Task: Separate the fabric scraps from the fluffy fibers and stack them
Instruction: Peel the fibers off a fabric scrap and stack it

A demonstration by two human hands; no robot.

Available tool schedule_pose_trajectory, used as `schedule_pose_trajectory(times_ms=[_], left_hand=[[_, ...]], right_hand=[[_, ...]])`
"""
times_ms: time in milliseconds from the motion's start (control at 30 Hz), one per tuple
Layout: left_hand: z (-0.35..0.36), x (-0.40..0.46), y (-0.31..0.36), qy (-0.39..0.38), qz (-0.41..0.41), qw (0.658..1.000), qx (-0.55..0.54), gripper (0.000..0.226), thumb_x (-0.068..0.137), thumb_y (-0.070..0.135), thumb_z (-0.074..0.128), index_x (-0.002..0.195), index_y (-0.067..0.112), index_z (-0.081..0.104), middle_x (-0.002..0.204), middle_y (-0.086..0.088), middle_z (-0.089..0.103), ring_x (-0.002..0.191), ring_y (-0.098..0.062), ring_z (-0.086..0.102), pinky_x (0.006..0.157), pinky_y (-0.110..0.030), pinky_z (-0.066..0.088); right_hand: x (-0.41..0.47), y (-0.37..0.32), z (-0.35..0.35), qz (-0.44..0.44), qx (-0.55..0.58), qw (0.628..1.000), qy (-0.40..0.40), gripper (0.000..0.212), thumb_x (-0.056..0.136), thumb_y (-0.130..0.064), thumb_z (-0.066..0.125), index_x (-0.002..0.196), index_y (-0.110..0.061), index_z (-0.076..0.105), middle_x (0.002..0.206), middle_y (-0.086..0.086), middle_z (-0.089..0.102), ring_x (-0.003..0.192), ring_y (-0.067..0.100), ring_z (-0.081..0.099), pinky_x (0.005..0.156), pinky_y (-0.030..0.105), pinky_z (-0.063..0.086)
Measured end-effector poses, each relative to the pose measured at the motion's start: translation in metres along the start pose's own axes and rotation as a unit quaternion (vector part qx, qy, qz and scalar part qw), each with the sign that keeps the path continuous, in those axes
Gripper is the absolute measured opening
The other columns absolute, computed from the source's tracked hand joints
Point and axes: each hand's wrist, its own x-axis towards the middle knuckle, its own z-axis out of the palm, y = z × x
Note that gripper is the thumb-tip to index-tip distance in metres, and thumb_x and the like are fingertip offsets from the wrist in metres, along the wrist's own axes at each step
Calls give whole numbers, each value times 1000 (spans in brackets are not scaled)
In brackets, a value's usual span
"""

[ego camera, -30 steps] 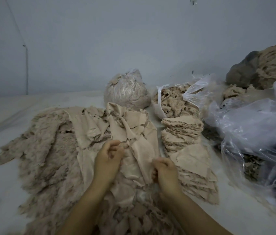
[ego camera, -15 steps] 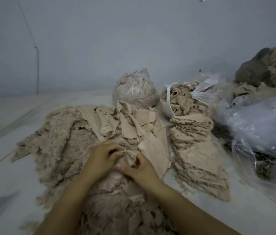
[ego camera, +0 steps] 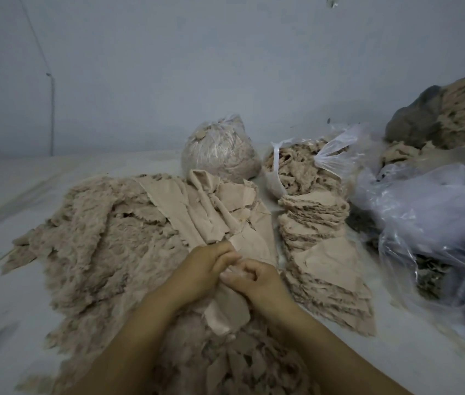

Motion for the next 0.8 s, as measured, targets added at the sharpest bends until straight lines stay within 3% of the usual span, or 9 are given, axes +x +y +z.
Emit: schedule_pose_trajectory(times_ms=[100,167,233,367,500,567,633,700,800], left_hand=[[-1,2,-7,21,-30,999,10,25,97,28,51,73,30,57,68,17,62,67,3,57,62,-22,41],[-6,0,-15,54,-52,997,32,33,97,22,50,67,35,49,62,25,58,63,7,53,60,-16,36],[-15,-2,-23,102,-90,990,34,31,96,21,51,68,32,53,64,19,59,64,5,54,61,-11,37],[-16,-4,-12,71,-60,994,62,26,97,29,50,75,25,63,72,10,60,70,-6,55,66,-28,41],[21,-3,21,21,-21,1000,8,55,84,66,35,111,27,63,95,17,58,89,0,54,81,-20,42],[42,-3,25,-23,-52,996,-67,36,87,63,45,79,31,58,72,18,51,66,3,48,64,-19,39],[51,-4,18,3,-75,991,-114,41,94,37,55,55,25,46,51,14,41,49,3,37,52,-18,31],[48,-6,2,47,-104,984,-135,40,94,20,56,55,20,47,51,11,41,48,0,37,53,-20,31],[42,-12,-12,22,-121,986,-108,36,93,28,55,60,13,52,51,11,46,49,1,41,55,-21,35]], right_hand=[[2,0,-5,-32,-46,998,12,41,87,-16,68,51,-25,51,47,-15,43,47,-1,36,49,16,31],[-3,2,-11,-49,-42,997,37,40,88,-16,66,54,-23,48,48,-15,41,47,-1,35,49,14,30],[-7,5,-20,-33,11,996,84,34,90,-19,64,60,-17,48,54,-8,41,52,7,37,51,19,31],[-8,6,-30,-2,93,988,125,23,94,-22,58,78,-6,57,70,9,56,65,20,51,62,31,42],[-6,4,-25,-21,97,988,122,21,96,-22,55,87,-3,60,77,9,64,68,16,60,63,30,49],[-7,4,-27,-25,98,985,143,17,97,-21,53,89,-8,60,77,4,67,68,13,63,61,28,52],[-6,4,-37,-28,110,969,219,17,98,-17,50,83,-10,55,68,-3,63,60,6,60,53,22,48],[-5,4,-54,-33,134,943,303,22,99,-14,48,77,-10,47,66,1,52,59,9,52,52,22,43],[-5,7,-71,-30,85,936,341,24,99,-19,47,78,-8,44,74,10,42,65,11,44,54,20,38]])
